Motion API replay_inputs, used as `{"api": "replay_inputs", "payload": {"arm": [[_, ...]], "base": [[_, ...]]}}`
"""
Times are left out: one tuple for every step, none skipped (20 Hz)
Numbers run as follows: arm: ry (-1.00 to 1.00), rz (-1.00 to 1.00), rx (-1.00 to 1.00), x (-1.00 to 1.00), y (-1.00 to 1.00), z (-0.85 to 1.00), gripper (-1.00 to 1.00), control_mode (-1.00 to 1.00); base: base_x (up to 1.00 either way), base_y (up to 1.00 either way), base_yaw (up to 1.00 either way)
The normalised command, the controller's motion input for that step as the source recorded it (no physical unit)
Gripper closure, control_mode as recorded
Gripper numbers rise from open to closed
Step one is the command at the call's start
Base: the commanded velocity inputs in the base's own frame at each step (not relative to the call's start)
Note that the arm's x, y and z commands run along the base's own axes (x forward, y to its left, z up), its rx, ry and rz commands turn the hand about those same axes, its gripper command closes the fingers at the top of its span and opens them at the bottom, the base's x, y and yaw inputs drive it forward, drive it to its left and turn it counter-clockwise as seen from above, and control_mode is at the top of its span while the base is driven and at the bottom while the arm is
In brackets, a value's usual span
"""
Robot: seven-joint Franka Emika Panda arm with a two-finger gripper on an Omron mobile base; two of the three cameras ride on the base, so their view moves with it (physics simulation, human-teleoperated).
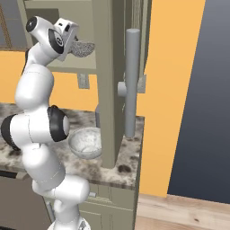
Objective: Open the cabinet and setup a tea strainer by placing it in the bowl upright.
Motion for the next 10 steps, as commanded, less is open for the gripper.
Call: {"api": "replay_inputs", "payload": {"arm": [[0.0, 0.0, 0.0, 0.0, 0.04, 0.0, 1.0, -1.0], [0.0, 0.0, 0.0, 0.0, 0.11, 0.0, 1.0, -1.0], [0.0, 0.0, 0.0, 0.0, 0.14, 0.0, 1.0, -1.0], [0.0, 0.0, 0.0, 0.0, 0.15, -0.02, 1.0, -1.0], [0.0, 0.0, 0.0, 0.0, 0.04, -0.04, 1.0, -1.0], [-0.05, 0.0, -0.01, 0.0, 0.0, -0.03, 1.0, -1.0], [-0.02, 0.0, -0.01, 0.0, 0.0, 0.0, 1.0, -1.0], [0.0, 0.0, -0.02, 0.0, 0.0, 0.0, 1.0, -1.0], [0.0, 0.0, -0.02, 0.0, 0.0, 0.0, 1.0, -1.0], [0.0, 0.0, -0.01, 0.0, 0.0, 0.0, 1.0, -1.0]], "base": [[0.0, 0.0, 0.0], [0.0, 0.0, 0.0], [0.0, 0.0, 0.0], [0.0, 0.0, 0.0], [0.0, 0.0, 0.0], [0.0, 0.0, 0.0], [0.0, 0.0, 0.0], [0.0, 0.0, 0.0], [0.0, 0.0, 0.0], [0.0, 0.0, 0.0]]}}
